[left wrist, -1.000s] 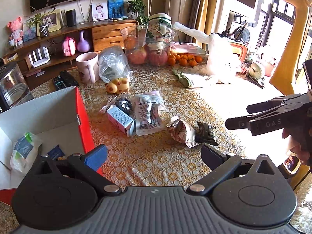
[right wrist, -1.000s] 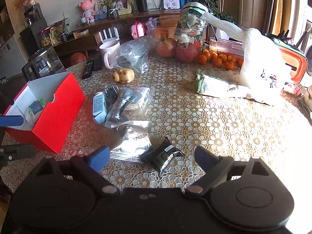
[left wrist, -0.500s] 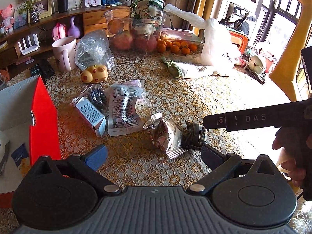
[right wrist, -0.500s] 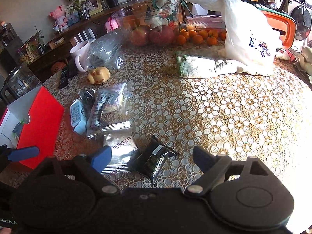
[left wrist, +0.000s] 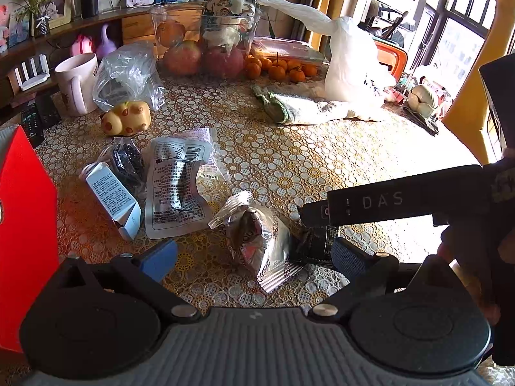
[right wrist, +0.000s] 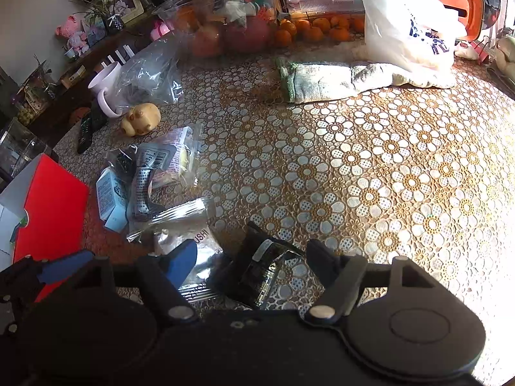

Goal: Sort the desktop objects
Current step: 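Grasp the silver foil bag with the left gripper while the right grasps the black snack packet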

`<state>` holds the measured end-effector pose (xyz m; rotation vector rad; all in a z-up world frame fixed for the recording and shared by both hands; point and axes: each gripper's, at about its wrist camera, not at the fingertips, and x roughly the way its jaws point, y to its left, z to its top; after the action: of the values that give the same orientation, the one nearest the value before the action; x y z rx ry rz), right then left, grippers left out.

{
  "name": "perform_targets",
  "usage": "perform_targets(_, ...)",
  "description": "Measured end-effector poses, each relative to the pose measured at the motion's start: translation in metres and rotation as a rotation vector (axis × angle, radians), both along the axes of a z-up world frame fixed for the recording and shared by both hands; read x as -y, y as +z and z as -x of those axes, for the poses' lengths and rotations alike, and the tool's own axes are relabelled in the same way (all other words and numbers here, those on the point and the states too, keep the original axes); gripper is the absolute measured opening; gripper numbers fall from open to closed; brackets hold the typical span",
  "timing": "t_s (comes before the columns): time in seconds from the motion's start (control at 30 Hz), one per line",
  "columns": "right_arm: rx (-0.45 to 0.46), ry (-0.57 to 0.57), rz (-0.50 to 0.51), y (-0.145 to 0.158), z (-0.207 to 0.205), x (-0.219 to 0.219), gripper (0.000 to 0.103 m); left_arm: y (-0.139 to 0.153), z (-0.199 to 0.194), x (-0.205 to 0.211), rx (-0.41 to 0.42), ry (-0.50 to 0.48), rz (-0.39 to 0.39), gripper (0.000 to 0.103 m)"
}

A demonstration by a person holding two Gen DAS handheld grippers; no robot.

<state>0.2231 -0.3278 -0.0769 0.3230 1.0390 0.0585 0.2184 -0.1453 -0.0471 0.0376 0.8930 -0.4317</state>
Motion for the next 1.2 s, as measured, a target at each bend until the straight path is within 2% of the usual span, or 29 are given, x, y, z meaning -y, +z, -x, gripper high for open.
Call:
perform_targets(0.27,-0.031,-0.013,-0.007,-0.014,-0.013,-0.002,0.064,-0.018,-0.017,-0.001,-0.021,0.025,-0.006,0.102)
perform_targets(0.4,-0.032,-0.020,0.012,-0.016,-0.015,-0.003,0.063,-0.027,-0.021,-0.001,-0.034,0.025,-0.001,0.102)
perform_targets(0.53,-0.040,-0.021,0.045,-0.020,-0.016,-0.004,0.058,-0.031,-0.024,0.000,-0.034,0.021,0.008,0.101)
perform_targets(0.73,-0.059,-0.028,0.058,-0.029,-0.015,-0.001,0.047,-0.039,-0.027,0.002,-0.046,0.010,0.018,0.089)
perform_targets(0.83,-0.054,-0.025,0.067,-0.028,-0.013,-0.001,0.042,-0.043,-0.029,0.001,-0.058,0.014,0.023,0.075)
perform_targets(0.93,-0.045,-0.014,0.079,-0.026,-0.013,-0.003,0.035,-0.046,-0.029,-0.001,-0.066,0.017,0.048,0.069)
perform_targets(1.0,-0.038,-0.009,0.088,-0.025,-0.012,-0.004,0.032,-0.046,-0.028,-0.001,-0.067,0.007,0.063,0.062)
perform_targets(1.07,-0.032,-0.003,0.096,-0.023,-0.012,-0.005,0.024,-0.045,-0.027,0.001,-0.068,-0.008,0.084,0.048)
perform_targets(1.2,-0.023,0.006,0.107,-0.021,-0.010,-0.006,0.020,-0.044,-0.025,0.001,-0.064,-0.007,0.083,0.044)
